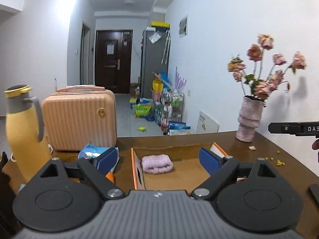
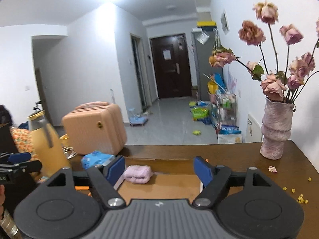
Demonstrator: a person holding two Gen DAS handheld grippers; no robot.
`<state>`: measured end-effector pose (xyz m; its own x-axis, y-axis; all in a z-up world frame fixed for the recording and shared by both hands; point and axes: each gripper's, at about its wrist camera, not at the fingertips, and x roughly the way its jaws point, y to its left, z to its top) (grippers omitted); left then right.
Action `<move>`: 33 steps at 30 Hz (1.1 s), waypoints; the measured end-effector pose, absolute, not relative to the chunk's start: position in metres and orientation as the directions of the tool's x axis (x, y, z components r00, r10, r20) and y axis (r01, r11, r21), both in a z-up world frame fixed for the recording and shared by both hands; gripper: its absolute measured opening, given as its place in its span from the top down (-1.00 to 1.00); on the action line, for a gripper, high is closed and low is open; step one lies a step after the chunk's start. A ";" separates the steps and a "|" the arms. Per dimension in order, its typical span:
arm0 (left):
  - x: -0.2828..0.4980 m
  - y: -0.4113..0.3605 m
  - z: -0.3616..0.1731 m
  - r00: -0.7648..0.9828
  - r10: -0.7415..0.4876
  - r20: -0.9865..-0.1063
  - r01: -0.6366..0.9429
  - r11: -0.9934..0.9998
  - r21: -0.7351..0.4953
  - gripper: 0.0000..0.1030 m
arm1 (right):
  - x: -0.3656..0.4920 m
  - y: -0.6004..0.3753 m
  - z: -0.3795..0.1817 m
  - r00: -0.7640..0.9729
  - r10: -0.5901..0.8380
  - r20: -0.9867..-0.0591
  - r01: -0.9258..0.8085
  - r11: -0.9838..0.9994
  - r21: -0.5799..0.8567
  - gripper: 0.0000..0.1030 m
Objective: Organize soft objects
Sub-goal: 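Carry the pink towel into the cardboard box and open the right tool, then reach the right tool to the pink satin scrunchies and grasp them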
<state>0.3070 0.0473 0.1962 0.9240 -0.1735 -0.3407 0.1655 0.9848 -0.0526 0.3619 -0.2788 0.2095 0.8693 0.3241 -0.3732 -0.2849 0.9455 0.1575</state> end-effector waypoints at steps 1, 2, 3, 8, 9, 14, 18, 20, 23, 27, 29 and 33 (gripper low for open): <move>0.293 0.046 0.192 0.925 -0.180 -0.334 0.171 0.984 -0.056 -0.78 | 0.346 -0.279 0.206 0.871 0.330 -0.363 -0.292 0.943 0.158 -0.47; 0.278 0.045 0.188 0.926 -0.186 -0.328 0.176 0.983 -0.059 -0.80 | 0.331 -0.279 0.202 0.871 0.339 -0.354 -0.302 0.940 0.157 -0.48; 0.263 0.045 0.183 0.928 -0.193 -0.317 0.183 0.981 -0.064 -0.83 | 0.316 -0.278 0.198 0.872 0.347 -0.345 -0.313 0.937 0.153 -0.49; 0.186 0.042 0.152 0.962 -0.139 -0.233 0.135 0.990 -0.034 -0.95 | 0.238 -0.270 0.170 0.890 0.362 -0.277 -0.346 0.932 0.106 -0.64; 0.172 0.042 0.145 0.965 -0.132 -0.226 0.126 0.991 -0.040 -0.96 | 0.222 -0.269 0.164 0.893 0.364 -0.265 -0.350 0.931 0.101 -0.68; 0.101 0.046 0.110 0.963 -0.152 -0.222 0.138 0.987 -0.076 -1.00 | 0.143 -0.261 0.129 0.909 0.362 -0.207 -0.351 0.932 0.089 -0.77; 0.052 0.051 0.073 0.953 -0.175 -0.248 0.155 0.983 -0.101 -1.00 | 0.078 -0.258 0.089 0.925 0.349 -0.153 -0.335 0.936 0.109 -1.00; 0.045 0.050 0.061 0.935 -0.196 -0.294 0.175 0.980 -0.094 -1.00 | 0.058 -0.257 0.067 0.929 0.335 -0.160 -0.316 0.939 0.134 -1.00; 0.052 0.046 0.055 0.934 -0.186 -0.304 0.174 0.983 -0.065 -1.00 | 0.053 -0.254 0.046 0.912 0.345 -0.221 -0.317 0.936 0.155 -1.00; 0.072 0.047 0.044 0.924 -0.177 -0.339 0.154 0.984 -0.093 -1.00 | 0.066 -0.253 0.033 0.926 0.288 -0.245 -0.256 0.954 0.153 -0.99; 0.083 0.048 0.034 0.911 -0.177 -0.373 0.145 0.983 -0.110 -1.00 | 0.076 -0.252 0.026 0.923 0.285 -0.260 -0.250 0.955 0.160 -0.96; 0.107 0.055 0.019 0.889 -0.165 -0.427 0.123 0.985 -0.124 -1.00 | 0.098 -0.243 0.016 0.903 0.301 -0.305 -0.261 0.951 0.168 -0.79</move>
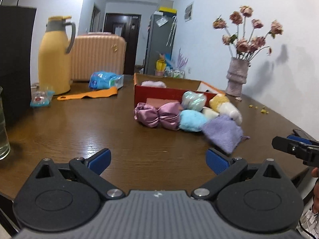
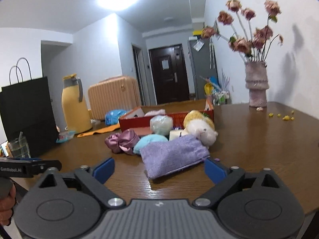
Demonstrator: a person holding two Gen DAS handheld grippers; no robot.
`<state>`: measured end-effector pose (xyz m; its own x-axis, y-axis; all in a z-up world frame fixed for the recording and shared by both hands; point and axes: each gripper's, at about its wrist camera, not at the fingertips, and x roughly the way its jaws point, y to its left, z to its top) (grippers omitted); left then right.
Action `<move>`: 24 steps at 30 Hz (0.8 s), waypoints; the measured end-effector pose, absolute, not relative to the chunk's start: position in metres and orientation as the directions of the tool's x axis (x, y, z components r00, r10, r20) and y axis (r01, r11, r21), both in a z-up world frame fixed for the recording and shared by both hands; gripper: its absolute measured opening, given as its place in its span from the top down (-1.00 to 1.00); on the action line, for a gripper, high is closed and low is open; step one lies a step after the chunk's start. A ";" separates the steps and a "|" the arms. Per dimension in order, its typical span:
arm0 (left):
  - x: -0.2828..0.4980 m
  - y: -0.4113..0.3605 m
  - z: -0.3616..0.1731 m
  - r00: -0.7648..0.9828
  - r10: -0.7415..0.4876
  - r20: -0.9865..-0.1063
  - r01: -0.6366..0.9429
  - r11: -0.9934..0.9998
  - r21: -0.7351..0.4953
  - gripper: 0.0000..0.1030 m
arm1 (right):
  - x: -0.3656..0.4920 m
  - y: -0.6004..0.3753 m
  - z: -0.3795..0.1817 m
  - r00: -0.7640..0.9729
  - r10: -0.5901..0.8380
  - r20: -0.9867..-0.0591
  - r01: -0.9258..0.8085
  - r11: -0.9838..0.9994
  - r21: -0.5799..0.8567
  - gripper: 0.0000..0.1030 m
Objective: Organize soft objects
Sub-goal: 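Reach the right tool to the pink satin scrunchies and grasp them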
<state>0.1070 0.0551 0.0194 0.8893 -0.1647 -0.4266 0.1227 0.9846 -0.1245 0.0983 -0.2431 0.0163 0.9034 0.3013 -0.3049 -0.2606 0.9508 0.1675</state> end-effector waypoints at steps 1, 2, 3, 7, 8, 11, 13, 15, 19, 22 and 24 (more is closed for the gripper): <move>0.114 0.058 0.018 0.889 -0.161 -0.429 0.115 0.985 -0.132 -1.00 | 0.105 -0.240 0.015 0.897 0.309 -0.316 -0.268 0.949 0.167 -0.75; 0.121 0.060 0.018 0.888 -0.159 -0.431 0.107 0.984 -0.142 -1.00 | 0.113 -0.237 0.014 0.891 0.316 -0.327 -0.275 0.947 0.166 -0.67; 0.129 0.064 0.017 0.887 -0.155 -0.435 0.098 0.984 -0.151 -1.00 | 0.121 -0.233 0.014 0.886 0.324 -0.333 -0.283 0.945 0.165 -0.62; 0.171 0.077 0.017 0.882 -0.136 -0.451 0.057 0.981 -0.186 -0.99 | 0.157 -0.213 0.016 0.864 0.353 -0.358 -0.314 0.935 0.164 -0.48; 0.186 0.081 0.017 0.879 -0.137 -0.456 0.048 0.978 -0.202 -0.98 | 0.171 -0.207 0.018 0.856 0.360 -0.370 -0.320 0.933 0.166 -0.45; 0.229 0.091 0.017 0.861 -0.161 -0.482 0.041 0.968 -0.249 -0.85 | 0.209 -0.189 0.021 0.826 0.392 -0.404 -0.355 0.920 0.167 -0.26; 0.261 0.095 0.015 0.843 -0.181 -0.507 0.047 0.963 -0.265 -0.64 | 0.235 -0.173 0.024 0.812 0.412 -0.412 -0.378 0.911 0.165 -0.17; 0.290 0.099 0.013 0.831 -0.222 -0.511 0.072 0.952 -0.297 -0.51 | 0.260 -0.155 0.024 0.805 0.418 -0.421 -0.398 0.907 0.140 -0.12; 0.333 0.105 0.002 0.796 -0.300 -0.525 0.105 0.924 -0.369 -0.46 | 0.303 -0.129 0.017 0.792 0.425 -0.438 -0.411 0.902 0.131 0.10; 0.349 0.105 -0.008 0.760 -0.330 -0.560 0.103 0.912 -0.396 -0.15 | 0.330 -0.118 0.006 0.757 0.439 -0.484 -0.409 0.896 0.172 0.40; 0.349 0.107 -0.011 0.740 -0.384 -0.552 0.139 0.890 -0.433 0.29 | 0.337 -0.116 -0.001 0.745 0.451 -0.492 -0.407 0.891 0.201 0.53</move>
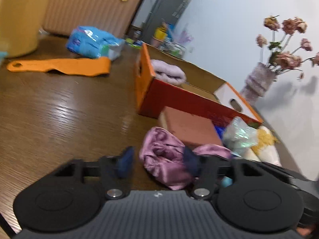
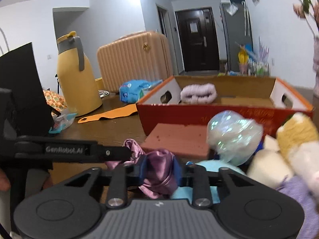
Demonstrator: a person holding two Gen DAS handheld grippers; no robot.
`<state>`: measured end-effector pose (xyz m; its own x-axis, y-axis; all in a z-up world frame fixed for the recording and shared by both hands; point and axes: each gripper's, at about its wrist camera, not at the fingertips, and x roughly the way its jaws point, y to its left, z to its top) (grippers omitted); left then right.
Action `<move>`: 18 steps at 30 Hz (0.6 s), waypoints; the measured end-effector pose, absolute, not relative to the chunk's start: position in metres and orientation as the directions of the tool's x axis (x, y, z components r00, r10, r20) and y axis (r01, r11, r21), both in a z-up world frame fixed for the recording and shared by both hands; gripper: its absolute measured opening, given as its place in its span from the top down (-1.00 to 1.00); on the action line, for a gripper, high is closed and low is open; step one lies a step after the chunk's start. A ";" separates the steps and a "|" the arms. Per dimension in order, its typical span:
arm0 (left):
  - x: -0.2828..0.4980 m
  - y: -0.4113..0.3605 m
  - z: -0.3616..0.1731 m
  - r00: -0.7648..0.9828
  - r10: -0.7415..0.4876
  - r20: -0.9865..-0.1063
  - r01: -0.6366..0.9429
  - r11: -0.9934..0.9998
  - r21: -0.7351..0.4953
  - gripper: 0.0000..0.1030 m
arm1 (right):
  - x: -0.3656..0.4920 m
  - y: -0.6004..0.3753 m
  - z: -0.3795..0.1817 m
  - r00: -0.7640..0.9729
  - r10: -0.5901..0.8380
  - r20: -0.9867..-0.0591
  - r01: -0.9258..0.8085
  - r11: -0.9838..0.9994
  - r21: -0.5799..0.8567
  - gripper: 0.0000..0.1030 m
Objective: Organize soft objects
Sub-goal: 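Reach the right tool to the pink satin scrunchies and grasp them, then carry the scrunchies into the box onto the towel and release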
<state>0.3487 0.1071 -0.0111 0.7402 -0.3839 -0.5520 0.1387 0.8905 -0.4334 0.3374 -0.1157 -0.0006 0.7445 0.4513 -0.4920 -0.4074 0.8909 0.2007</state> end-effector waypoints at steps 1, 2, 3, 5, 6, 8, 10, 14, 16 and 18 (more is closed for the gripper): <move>0.345 0.107 -0.009 0.736 -0.402 -0.545 0.155 0.883 -0.443 0.46 | 0.337 -0.115 -0.001 0.744 0.456 -0.489 -0.414 0.888 0.199 0.56; 0.341 0.107 -0.007 0.739 -0.397 -0.545 0.157 0.887 -0.434 0.50 | 0.335 -0.115 -0.001 0.739 0.464 -0.488 -0.425 0.884 0.196 0.62; 0.336 0.105 -0.005 0.742 -0.384 -0.550 0.154 0.896 -0.417 0.53 | 0.332 -0.116 0.001 0.732 0.475 -0.489 -0.440 0.877 0.194 0.66; 0.317 0.100 0.000 0.744 -0.375 -0.553 0.155 0.902 -0.403 0.57 | 0.320 -0.118 0.007 0.724 0.494 -0.481 -0.471 0.864 0.178 0.75; 0.304 0.097 0.001 0.742 -0.381 -0.552 0.158 0.899 -0.408 0.59 | 0.311 -0.120 0.011 0.725 0.498 -0.476 -0.485 0.860 0.160 0.78; 0.276 0.089 0.001 0.731 -0.404 -0.550 0.168 0.888 -0.429 0.60 | 0.287 -0.129 0.016 0.722 0.510 -0.467 -0.506 0.850 0.146 0.80; 0.247 0.079 0.000 0.713 -0.434 -0.552 0.184 0.874 -0.449 0.60 | 0.260 -0.143 0.019 0.714 0.522 -0.467 -0.518 0.842 0.149 0.80; 0.206 0.057 0.002 0.668 -0.477 -0.571 0.242 0.865 -0.440 0.41 | 0.210 -0.178 0.017 0.685 0.537 -0.491 -0.519 0.834 0.189 0.80; 0.190 0.048 0.009 0.661 -0.490 -0.569 0.292 0.865 -0.407 0.17 | 0.191 -0.195 0.016 0.680 0.536 -0.501 -0.515 0.835 0.195 0.74; 0.175 0.041 0.017 0.671 -0.502 -0.546 0.335 0.862 -0.381 -0.02 | 0.174 -0.210 0.015 0.688 0.533 -0.492 -0.509 0.838 0.196 0.62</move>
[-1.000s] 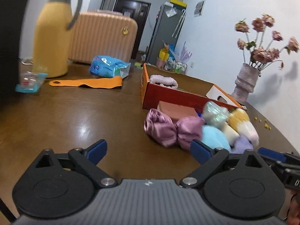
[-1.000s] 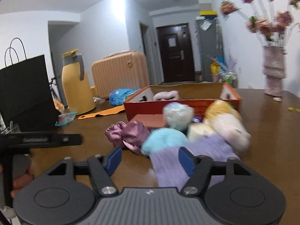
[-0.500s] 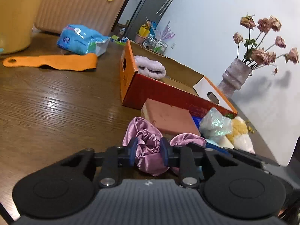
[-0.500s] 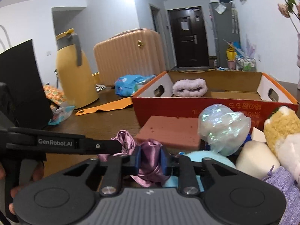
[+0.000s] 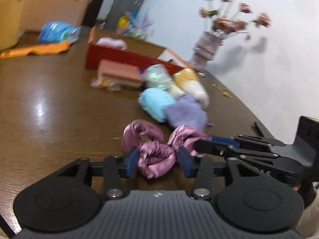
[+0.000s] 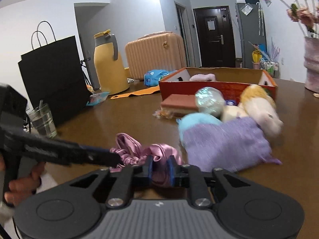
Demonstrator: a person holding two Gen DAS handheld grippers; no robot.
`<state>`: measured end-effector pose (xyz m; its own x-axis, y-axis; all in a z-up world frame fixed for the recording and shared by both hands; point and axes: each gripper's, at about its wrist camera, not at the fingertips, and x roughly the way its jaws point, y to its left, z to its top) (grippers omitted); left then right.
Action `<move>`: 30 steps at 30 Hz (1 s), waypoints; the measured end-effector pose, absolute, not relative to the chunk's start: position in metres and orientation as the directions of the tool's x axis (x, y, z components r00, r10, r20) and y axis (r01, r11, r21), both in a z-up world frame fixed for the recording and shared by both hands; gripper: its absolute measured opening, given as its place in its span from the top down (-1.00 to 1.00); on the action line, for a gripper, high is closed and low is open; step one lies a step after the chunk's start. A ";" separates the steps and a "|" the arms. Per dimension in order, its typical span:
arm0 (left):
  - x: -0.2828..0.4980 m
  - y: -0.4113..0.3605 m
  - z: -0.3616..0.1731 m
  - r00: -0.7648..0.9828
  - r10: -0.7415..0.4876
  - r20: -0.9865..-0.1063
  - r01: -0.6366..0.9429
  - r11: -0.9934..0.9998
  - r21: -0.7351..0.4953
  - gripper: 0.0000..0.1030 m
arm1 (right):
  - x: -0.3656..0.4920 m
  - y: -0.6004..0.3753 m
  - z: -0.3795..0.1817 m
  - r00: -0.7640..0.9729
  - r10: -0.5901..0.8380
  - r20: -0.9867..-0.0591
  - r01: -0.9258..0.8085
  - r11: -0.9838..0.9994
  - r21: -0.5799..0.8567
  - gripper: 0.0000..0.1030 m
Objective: Organize soft objects
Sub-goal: 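Carry the scrunchies into the box onto the towel and release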
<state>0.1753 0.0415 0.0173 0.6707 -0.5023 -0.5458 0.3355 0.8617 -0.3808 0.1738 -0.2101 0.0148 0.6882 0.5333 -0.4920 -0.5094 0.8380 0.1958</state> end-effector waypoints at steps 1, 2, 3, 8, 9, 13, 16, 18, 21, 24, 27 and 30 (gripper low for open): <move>0.171 0.040 0.021 0.684 -0.499 -0.532 0.342 0.863 -0.371 -0.24 | 0.169 -0.217 0.015 0.697 0.532 -0.481 -0.499 0.842 0.207 0.62; 0.168 0.039 0.024 0.703 -0.489 -0.517 0.340 0.869 -0.359 -0.40 | 0.165 -0.223 0.016 0.705 0.535 -0.465 -0.489 0.842 0.228 0.60; 0.168 0.038 0.025 0.718 -0.472 -0.511 0.330 0.878 -0.347 -0.41 | 0.163 -0.228 0.017 0.712 0.540 -0.448 -0.481 0.840 0.249 0.59; 0.184 0.032 0.013 0.728 -0.415 -0.546 0.278 0.906 -0.319 -0.42 | 0.165 -0.231 0.022 0.745 0.541 -0.389 -0.469 0.841 0.271 0.57; 0.186 0.031 0.010 0.723 -0.416 -0.552 0.277 0.906 -0.320 -0.41 | 0.169 -0.227 0.022 0.745 0.544 -0.386 -0.474 0.839 0.268 0.50; 0.187 0.037 -0.003 0.698 -0.428 -0.575 0.270 0.900 -0.342 -0.39 | 0.189 -0.205 0.010 0.734 0.504 -0.455 -0.452 0.863 0.226 0.46; 0.185 0.039 -0.009 0.684 -0.437 -0.584 0.267 0.895 -0.357 -0.21 | 0.194 -0.201 -0.001 0.729 0.490 -0.478 -0.434 0.871 0.230 0.46; 0.184 0.039 -0.009 0.672 -0.470 -0.573 0.295 0.879 -0.374 0.12 | 0.193 -0.206 -0.003 0.722 0.498 -0.479 -0.428 0.867 0.256 0.46; 0.184 0.034 -0.007 0.656 -0.503 -0.563 0.339 0.862 -0.377 0.41 | 0.189 -0.209 -0.003 0.718 0.502 -0.482 -0.430 0.865 0.260 0.70; 0.185 0.028 0.001 0.650 -0.507 -0.566 0.370 0.862 -0.346 0.58 | 0.188 -0.208 0.000 0.718 0.499 -0.485 -0.427 0.866 0.259 0.81; 0.189 0.029 0.013 0.659 -0.516 -0.546 0.396 0.856 -0.332 0.62 | 0.191 -0.208 0.009 0.727 0.506 -0.465 -0.435 0.863 0.259 0.83; 0.200 0.035 0.027 0.668 -0.538 -0.514 0.408 0.842 -0.352 0.62 | 0.200 -0.210 0.023 0.744 0.516 -0.425 -0.437 0.857 0.274 0.83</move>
<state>0.2003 0.0355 0.0272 0.6682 -0.5384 -0.5136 0.4079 0.8423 -0.3523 0.1996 -0.2100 0.0229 0.7437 0.5158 -0.4252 -0.4375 0.8565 0.2739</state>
